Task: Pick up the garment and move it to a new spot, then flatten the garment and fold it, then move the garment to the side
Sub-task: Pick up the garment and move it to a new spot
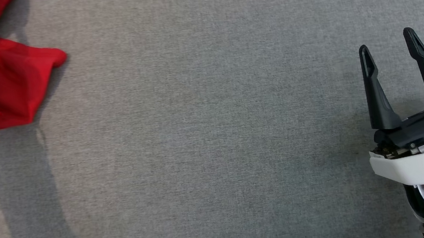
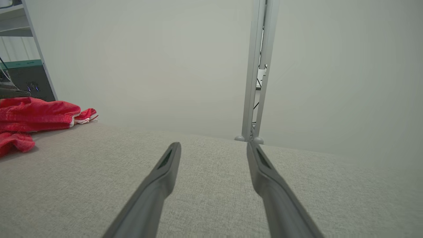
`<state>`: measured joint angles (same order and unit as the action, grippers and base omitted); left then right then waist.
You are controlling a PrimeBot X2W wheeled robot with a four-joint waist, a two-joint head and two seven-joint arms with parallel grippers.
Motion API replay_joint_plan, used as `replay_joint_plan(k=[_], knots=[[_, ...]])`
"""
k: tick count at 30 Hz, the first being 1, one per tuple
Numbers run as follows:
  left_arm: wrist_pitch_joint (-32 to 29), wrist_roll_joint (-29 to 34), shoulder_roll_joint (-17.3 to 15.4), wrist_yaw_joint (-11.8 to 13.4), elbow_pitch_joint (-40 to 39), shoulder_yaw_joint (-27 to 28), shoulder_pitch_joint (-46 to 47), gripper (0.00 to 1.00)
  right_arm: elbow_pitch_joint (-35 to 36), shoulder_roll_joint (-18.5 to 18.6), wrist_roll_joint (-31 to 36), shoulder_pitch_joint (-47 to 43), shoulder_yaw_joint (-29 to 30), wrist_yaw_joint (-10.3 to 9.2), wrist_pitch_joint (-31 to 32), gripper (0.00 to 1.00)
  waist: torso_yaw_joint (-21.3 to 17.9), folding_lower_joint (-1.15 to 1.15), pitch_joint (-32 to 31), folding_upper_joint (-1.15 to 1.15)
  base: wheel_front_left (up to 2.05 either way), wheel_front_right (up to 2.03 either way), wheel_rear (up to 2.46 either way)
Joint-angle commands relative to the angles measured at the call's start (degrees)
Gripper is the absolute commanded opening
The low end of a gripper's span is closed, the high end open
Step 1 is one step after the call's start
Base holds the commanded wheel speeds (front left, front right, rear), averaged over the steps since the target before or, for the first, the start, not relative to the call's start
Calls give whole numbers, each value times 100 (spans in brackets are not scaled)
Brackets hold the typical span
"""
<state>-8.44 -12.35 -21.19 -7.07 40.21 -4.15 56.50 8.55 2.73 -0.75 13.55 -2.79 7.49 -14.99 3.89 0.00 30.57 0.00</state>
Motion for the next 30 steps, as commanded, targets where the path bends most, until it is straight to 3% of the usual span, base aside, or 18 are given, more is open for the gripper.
replay_joint_plan(k=[1,14,15,16,17,18,19,20,30], knots=[[-25,15,-94,-28,129,-15,93,100,67,29,-37,50,-11,1,-30,100,-169,0,170,0,0,0,0],[163,116,-333,98,1029,-256,260,98,90,30,-85,20,-26,1,-30,100,-338,0,291,0,0,0,0],[129,125,-341,110,1096,-274,279,80,85,30,-90,21,-36,1,-30,100,-340,0,285,0,0,0,0],[75,144,-356,117,1164,-294,298,45,82,30,-94,20,-43,1,-30,100,-344,0,281,0,0,0,0],[24,170,-373,125,1229,-320,300,28,80,30,-96,18,-47,1,-30,100,-347,0,278,0,0,0,0],[24,170,-373,125,1229,-320,300,28,80,30,-96,18,-47,1,-30,100,-347,0,278,0,0,0,0],[-19,181,-380,122,1286,-354,307,5,78,30,-97,15,-54,1,-30,100,-349,0,272,0,0,0,0],[-43,201,-397,124,1326,-381,331,0,75,30,-96,10,-61,1,-30,100,-350,0,264,0,0,0,0],[258,306,-489,206,1283,-553,570,0,-22,30,-116,-83,-35,1,-30,100,-295,0,-106,0,0,0,0]])
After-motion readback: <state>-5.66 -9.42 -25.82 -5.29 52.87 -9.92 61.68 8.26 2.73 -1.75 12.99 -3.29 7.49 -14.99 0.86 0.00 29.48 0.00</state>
